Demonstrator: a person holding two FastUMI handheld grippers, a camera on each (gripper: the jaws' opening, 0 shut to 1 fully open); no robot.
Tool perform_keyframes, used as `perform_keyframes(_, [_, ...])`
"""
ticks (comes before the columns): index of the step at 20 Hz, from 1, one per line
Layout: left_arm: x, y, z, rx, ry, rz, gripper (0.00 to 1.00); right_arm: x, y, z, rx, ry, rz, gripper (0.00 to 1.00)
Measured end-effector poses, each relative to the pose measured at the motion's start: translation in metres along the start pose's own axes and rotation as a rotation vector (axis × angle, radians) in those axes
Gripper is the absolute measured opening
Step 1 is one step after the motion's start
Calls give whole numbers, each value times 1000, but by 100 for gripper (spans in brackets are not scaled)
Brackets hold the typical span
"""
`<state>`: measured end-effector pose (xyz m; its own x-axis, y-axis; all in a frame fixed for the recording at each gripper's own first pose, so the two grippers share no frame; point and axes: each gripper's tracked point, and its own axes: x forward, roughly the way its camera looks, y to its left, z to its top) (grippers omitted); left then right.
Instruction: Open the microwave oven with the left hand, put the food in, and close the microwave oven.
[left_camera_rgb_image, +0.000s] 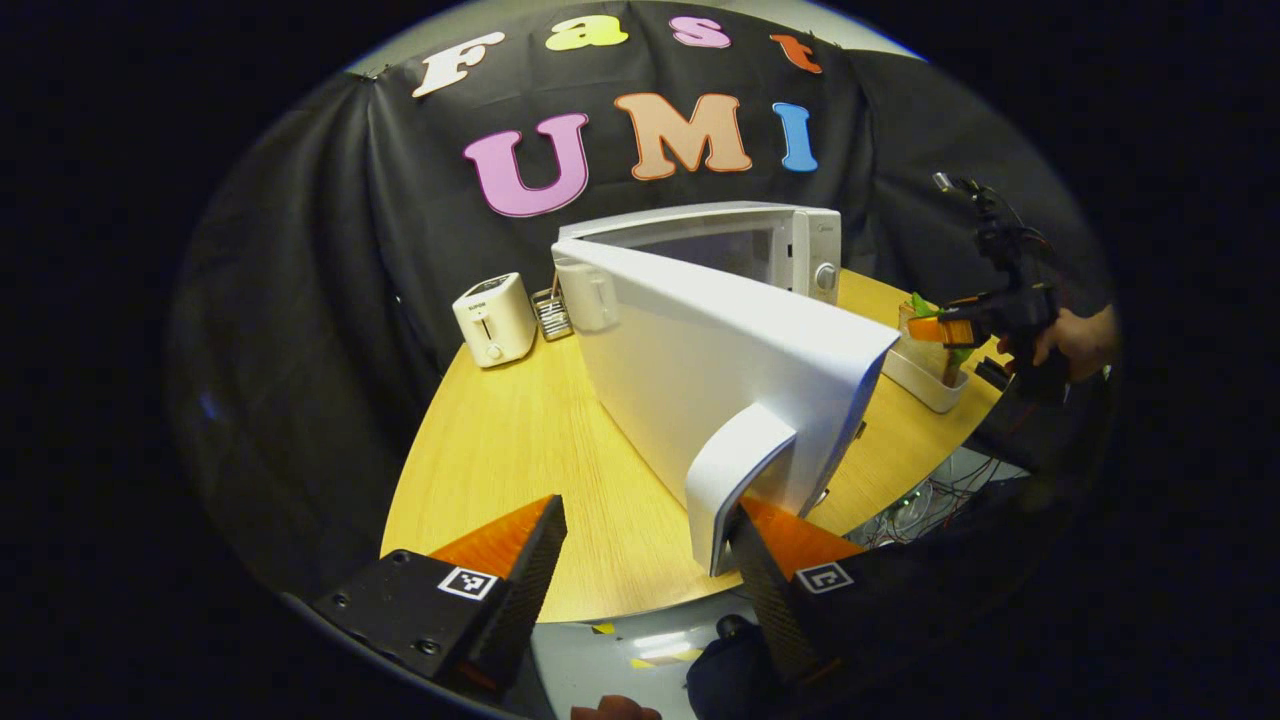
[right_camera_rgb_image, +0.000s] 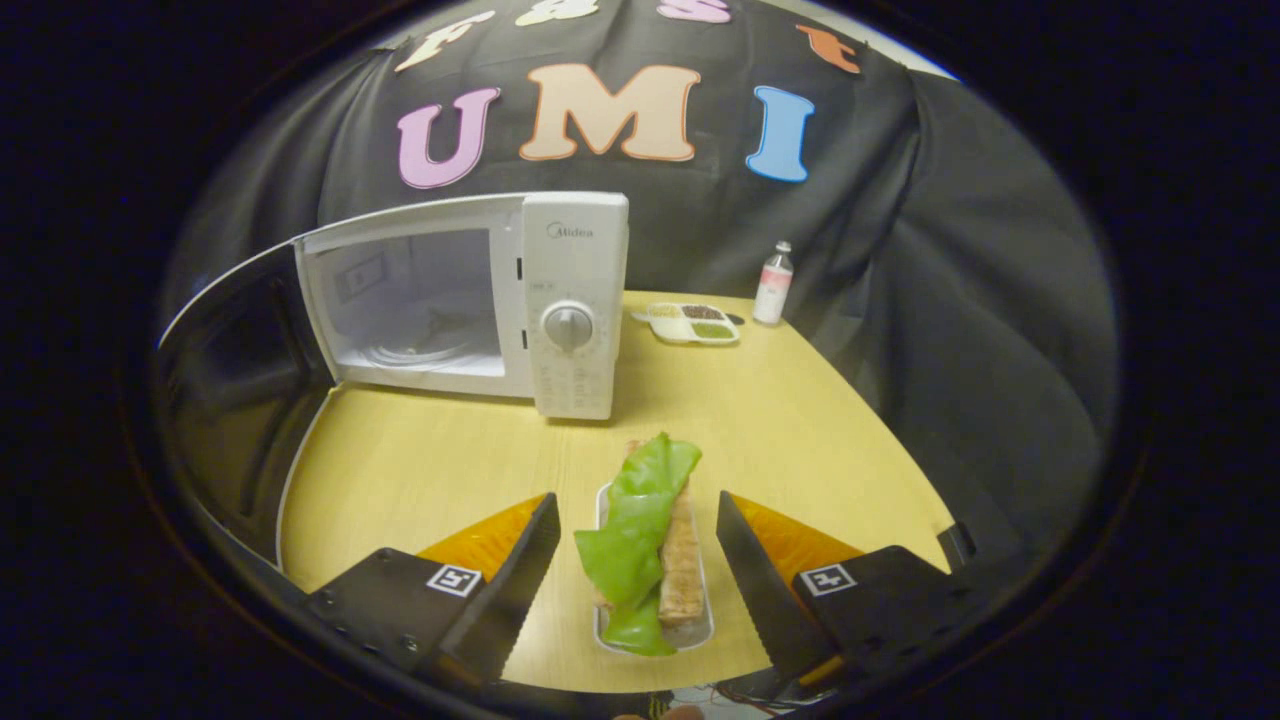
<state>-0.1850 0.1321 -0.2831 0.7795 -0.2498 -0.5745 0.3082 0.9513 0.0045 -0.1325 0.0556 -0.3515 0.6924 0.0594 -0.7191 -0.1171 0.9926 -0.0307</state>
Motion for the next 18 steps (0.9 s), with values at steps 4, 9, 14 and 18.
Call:
perform_keyframes(4, [-10,6,6,-25,-14,28,93,11,3,-10,42,48,1,98])
perform_keyframes(9, [-16,7,7,-61,-8,43,93,10,3,-19,63,81,13,57])
perform_keyframes(14, [-17,4,11,-97,-18,56,92,15,-6,-19,111,111,3,40])
perform_keyframes(18, [-16,0,11,-114,-22,55,93,12,-4,-10,132,93,29,31])
